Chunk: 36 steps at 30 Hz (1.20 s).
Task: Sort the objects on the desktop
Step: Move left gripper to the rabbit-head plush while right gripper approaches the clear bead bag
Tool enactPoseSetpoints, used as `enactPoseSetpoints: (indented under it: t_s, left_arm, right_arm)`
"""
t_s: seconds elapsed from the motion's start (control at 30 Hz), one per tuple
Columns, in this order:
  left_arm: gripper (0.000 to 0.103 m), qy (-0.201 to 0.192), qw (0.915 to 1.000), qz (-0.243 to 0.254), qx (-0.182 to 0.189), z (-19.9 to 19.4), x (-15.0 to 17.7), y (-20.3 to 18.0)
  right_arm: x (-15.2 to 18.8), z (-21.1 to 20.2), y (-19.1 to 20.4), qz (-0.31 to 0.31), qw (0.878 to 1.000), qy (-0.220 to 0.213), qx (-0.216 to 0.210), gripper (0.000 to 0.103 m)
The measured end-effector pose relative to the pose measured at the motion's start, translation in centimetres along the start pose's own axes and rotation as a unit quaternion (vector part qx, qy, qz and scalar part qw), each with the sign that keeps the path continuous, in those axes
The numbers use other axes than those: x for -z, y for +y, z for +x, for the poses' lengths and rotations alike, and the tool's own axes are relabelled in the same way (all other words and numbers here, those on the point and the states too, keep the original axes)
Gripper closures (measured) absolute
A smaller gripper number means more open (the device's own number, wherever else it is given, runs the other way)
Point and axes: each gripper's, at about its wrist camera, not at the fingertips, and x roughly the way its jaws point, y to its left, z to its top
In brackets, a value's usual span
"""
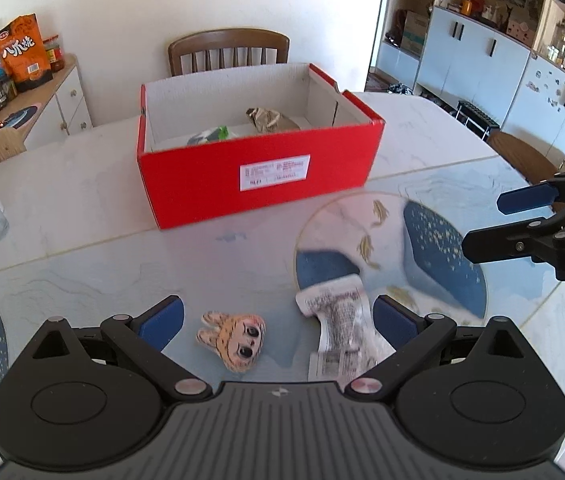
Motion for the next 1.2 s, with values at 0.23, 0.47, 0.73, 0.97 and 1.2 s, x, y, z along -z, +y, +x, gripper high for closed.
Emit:
enactPoseSetpoints:
  t_s: [0.23, 0.47, 0.73, 0.97, 1.2]
  left_arm:
    - [0.002, 0.013, 0.9997, -0.012, -0.013, 1.1, 2.0, 0.4]
    - [0.002, 0.025, 0.9989, -0.013, -0.037, 3.2, 3.2, 1.6]
    - [0.002, 0.039, 0.9972, -0.021, -0.060, 4.8, 3.8, 3.1]
    - [0.002, 0.047, 0.9960, -0.024, -0.072, 6.0, 3.8, 3.7]
    - [0.003, 0.052, 0.9947, -0.025, -0.085, 7.0, 3.7, 3.8]
  right_arm:
    - [2.5, 0.9, 1.0, -0.007, 1.000, 0.022, 0.001, 0.001]
    - [4.3, 2.7, 2.1, -0.010, 0.999, 0.043, 0.001, 0.003]
    - [6.2, 5.3, 2.9, -0.037, 0.996, 0.074, 0.014, 0.011]
    - [7.3, 7.0, 3.8, -0.063, 0.993, 0.097, 0.009, 0.016]
    - [7.6, 8.3, 5.2, -0.101, 0.988, 0.113, 0.003, 0.023]
